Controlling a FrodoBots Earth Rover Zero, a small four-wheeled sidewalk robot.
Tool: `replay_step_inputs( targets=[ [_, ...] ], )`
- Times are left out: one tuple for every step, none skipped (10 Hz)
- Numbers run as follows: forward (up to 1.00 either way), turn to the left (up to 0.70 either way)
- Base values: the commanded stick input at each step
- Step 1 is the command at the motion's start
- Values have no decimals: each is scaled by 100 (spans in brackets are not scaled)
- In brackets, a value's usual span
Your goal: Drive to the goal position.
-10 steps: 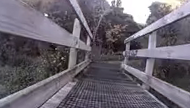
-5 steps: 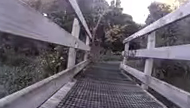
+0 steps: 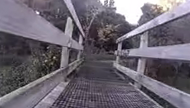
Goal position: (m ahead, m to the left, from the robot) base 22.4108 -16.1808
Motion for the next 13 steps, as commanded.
replay_step_inputs(
  targets=[
    [0,-45],
    [0,-42],
    [0,-37],
    [0,0],
    [0,0],
    [0,0],
    [0,0],
    [0,0],
    [20,0],
    [41,0],
    [45,9],
    [45,21],
    [45,27]
  ],
)
